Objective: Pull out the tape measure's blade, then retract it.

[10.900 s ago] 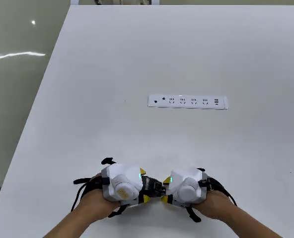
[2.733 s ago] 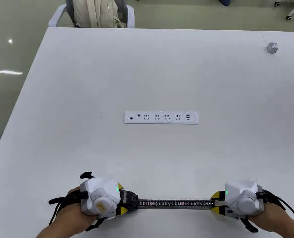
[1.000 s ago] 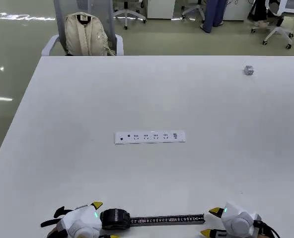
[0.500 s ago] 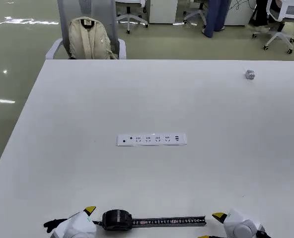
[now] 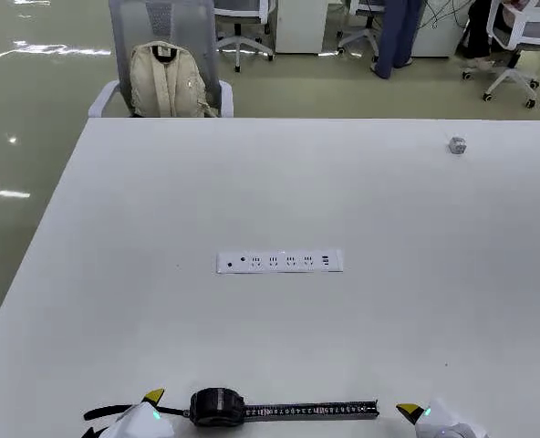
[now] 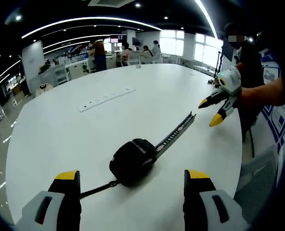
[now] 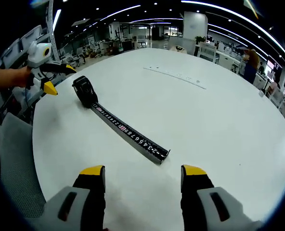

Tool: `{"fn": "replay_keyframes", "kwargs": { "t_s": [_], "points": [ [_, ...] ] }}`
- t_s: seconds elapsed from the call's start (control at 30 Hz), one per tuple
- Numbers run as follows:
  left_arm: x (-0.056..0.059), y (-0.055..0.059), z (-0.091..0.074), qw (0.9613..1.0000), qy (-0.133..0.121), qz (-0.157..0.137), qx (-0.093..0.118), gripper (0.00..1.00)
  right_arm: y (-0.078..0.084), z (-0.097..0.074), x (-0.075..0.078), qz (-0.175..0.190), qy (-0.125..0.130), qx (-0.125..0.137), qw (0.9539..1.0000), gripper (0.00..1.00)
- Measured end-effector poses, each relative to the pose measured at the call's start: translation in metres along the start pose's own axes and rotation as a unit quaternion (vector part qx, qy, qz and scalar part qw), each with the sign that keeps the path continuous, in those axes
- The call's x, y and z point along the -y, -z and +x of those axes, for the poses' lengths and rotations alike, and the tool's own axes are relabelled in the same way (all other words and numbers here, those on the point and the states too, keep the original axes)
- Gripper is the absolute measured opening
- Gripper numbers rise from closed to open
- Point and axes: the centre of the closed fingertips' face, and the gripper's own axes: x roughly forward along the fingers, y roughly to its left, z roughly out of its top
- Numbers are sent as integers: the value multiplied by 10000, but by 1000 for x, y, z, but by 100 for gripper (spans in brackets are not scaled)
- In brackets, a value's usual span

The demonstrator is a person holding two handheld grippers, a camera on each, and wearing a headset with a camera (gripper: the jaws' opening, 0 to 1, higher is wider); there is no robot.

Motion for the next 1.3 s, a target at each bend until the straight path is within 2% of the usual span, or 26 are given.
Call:
{"fn": "replay_keyframes", "kwargs": {
  "t_s": [0.2,0.33,0.6,1.0,1.3],
  "points": [
    [5,2,-9,9999,-95,-112,17,89,-2,-6,-5,122,113,56,9998,70],
    [4,4,-13,9996,-172,-196,47,91,-3,-9,-7,199,193,106,9996,74],
    [8,4,-27,9990,-281,-312,135,93,-7,-19,-18,327,266,197,9989,77],
    [20,6,-45,9975,-496,-439,248,98,-1,-36,-26,483,407,283,9976,81],
    [27,9,-58,9959,-661,-534,320,100,6,-47,-38,579,446,327,9968,84]
  ]
}}
